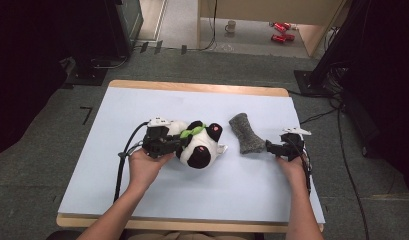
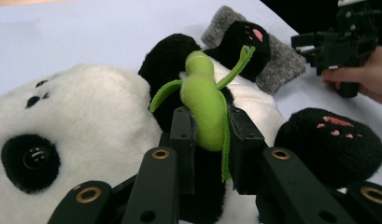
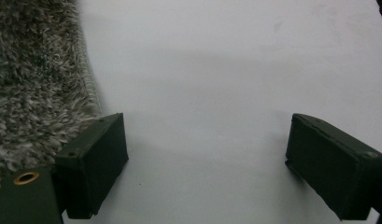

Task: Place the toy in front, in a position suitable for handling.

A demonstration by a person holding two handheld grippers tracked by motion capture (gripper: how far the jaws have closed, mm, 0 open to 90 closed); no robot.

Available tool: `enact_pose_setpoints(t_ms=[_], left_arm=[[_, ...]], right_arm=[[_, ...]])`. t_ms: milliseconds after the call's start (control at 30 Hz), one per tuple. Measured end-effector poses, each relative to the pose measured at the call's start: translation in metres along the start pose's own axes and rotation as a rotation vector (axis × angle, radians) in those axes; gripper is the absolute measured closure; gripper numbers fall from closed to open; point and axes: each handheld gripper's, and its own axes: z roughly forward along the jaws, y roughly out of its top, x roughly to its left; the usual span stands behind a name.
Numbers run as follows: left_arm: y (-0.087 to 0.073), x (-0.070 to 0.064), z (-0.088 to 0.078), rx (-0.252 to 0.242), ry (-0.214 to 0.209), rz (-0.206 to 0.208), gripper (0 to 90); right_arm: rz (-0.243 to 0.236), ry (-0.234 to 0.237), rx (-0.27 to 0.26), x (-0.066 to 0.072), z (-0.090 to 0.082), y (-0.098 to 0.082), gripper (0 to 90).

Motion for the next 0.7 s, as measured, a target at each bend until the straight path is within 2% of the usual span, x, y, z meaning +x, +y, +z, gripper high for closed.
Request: enact_pose_setpoints(t_ms=[133,167,367,400,433,567,700], left_arm=[[-0.005,0.004,-0.002,-0.015,-0.017,-0.011,74.0],[-0.006,0.004,-0.002,-0.008,-0.023,0.001,73.4],[-0.005,0.005,-0.006,-0.011,-0.024,0.05,62.0],[-0.004,0.006,-0.009,-0.027,-0.023,0.053,59.7],[-0.003,0.008,-0.01,-0.028,-0.025,0.055,55.8],[0.001,0.013,-0.017,-0.031,-0.035,0.045,49.8],[0.003,0.019,-0.025,-0.034,-0.026,0.074,43.8]], right_arm=[[-0.001,0.0,0.0,0.0,0.001,0.001,11.3],[-0.002,0.0,0.0,0.0,0.001,0.001,11.2],[-0.006,-0.005,-0.003,0.001,0.001,0.0,11.1],[-0.006,-0.005,-0.003,0.001,0.001,0.0,11.1],[-0.006,-0.005,-0.003,0.001,0.001,0.0,11.1],[-0.005,-0.004,-0.002,0.001,0.001,0.0,11.1],[-0.004,-0.003,0.0,0.0,0.001,0.001,11.6]])
